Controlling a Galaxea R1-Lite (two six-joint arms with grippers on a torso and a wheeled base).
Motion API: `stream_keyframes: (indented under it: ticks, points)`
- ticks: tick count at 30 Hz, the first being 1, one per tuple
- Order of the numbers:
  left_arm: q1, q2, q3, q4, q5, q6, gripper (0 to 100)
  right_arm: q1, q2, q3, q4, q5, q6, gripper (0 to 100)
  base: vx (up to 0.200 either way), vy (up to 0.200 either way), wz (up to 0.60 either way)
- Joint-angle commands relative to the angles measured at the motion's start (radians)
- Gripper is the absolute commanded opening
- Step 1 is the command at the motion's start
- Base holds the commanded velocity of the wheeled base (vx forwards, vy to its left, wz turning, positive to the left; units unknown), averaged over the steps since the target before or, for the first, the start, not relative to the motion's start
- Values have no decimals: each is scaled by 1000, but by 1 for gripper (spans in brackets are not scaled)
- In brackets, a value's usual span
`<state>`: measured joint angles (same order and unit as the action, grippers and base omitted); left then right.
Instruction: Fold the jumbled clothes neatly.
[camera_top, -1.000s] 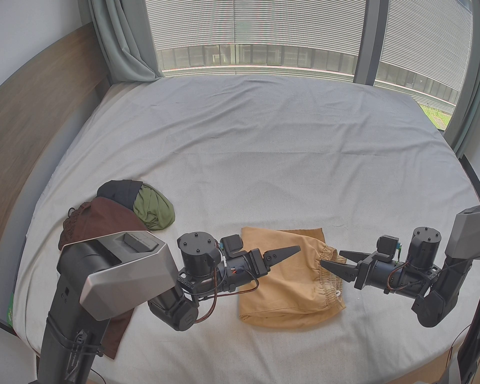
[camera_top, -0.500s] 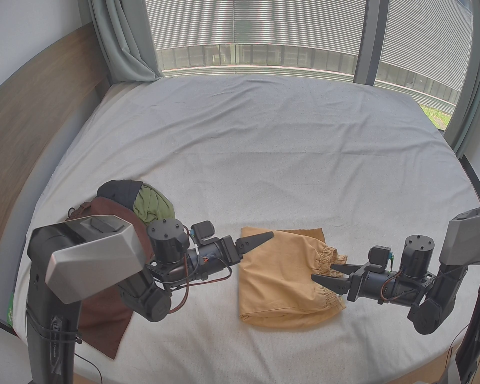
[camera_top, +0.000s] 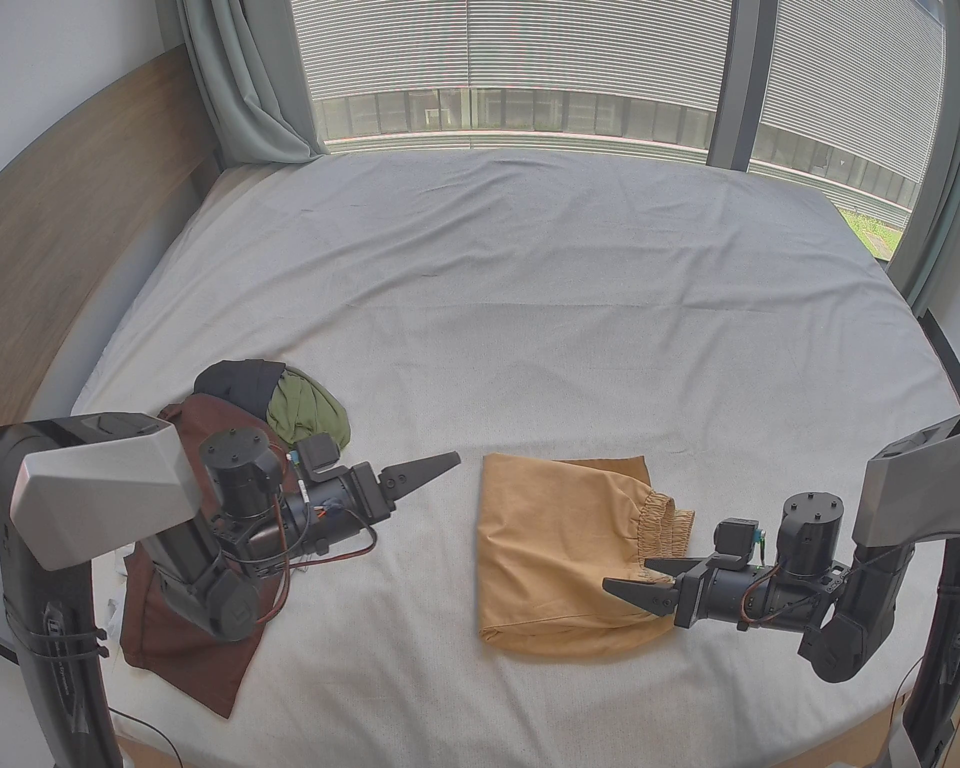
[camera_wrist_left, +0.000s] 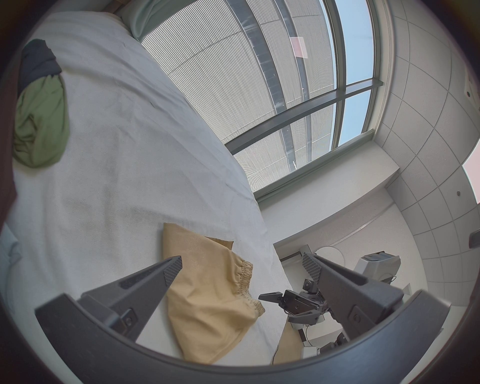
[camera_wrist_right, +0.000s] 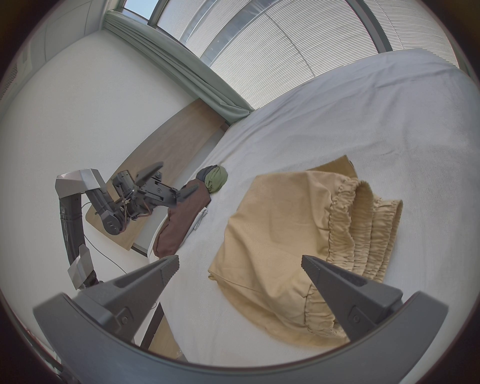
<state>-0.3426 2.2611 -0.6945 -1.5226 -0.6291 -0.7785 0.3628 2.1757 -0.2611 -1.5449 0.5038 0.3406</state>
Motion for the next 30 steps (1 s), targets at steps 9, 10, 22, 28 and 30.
stream_keyframes:
  ticks: [9, 10, 22, 28, 30]
  points:
    - [129, -78, 165, -25, -101, 87, 100, -15, 118, 6, 2, -48, -32, 100, 0, 0, 0]
    - [126, -74, 170, -25, -99, 104, 100, -15, 127, 19, 2, -64, -42, 100, 0, 0, 0]
    - [134, -2, 216, -25, -99, 331, 100, -16, 180, 51, 2, -71, -66, 100, 0, 0, 0]
    - [135, 41, 222, -25, -101, 476, 100, -15, 203, 42, 0, -73, -80, 100, 0, 0, 0]
    - [135, 41, 224, -25, -99, 484, 100, -13, 202, 42, -1, -73, -84, 100, 0, 0, 0]
